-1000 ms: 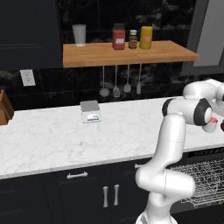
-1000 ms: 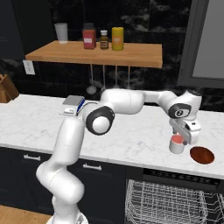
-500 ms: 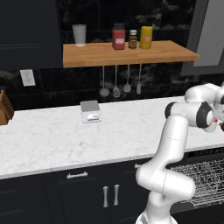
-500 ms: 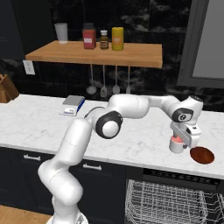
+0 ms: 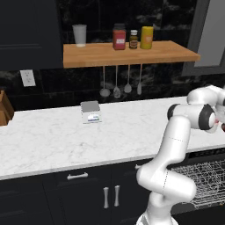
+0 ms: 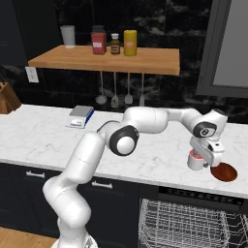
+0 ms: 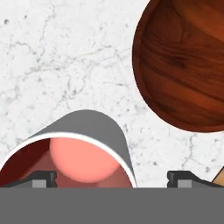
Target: Pick up the cup and bowl from the counter, place them in the dishwasher, and close the dishwasher door.
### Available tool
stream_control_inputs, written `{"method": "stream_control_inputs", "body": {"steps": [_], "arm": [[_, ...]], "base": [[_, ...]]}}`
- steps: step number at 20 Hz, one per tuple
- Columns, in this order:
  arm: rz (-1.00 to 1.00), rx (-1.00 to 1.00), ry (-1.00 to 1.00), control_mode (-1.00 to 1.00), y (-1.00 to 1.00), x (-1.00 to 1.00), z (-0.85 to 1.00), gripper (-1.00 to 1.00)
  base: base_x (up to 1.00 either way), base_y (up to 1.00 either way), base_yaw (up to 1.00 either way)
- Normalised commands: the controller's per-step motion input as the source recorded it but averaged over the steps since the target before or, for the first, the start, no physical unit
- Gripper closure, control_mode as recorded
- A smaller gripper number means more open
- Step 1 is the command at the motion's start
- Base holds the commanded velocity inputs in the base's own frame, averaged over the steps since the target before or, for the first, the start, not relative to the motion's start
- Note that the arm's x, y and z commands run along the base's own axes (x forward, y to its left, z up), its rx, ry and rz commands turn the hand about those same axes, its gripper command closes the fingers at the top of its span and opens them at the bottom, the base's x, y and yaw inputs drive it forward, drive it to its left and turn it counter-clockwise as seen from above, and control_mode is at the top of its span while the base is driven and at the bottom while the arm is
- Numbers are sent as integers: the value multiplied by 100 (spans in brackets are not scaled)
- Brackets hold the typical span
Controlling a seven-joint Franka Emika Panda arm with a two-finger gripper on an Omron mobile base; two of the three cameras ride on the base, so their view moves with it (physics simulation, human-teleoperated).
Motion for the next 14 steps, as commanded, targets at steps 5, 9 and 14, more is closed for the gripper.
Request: {"method": "stream_control_inputs", "body": {"steps": [5, 9, 14], "arm": [[0, 0, 0, -100, 0, -6, -26, -100], [0, 0, 0, -100, 0, 0, -45, -100], [0, 0, 2, -100, 0, 0, -2, 100]], "base": [[0, 0, 0], [0, 0, 0], [0, 0, 0]]}}
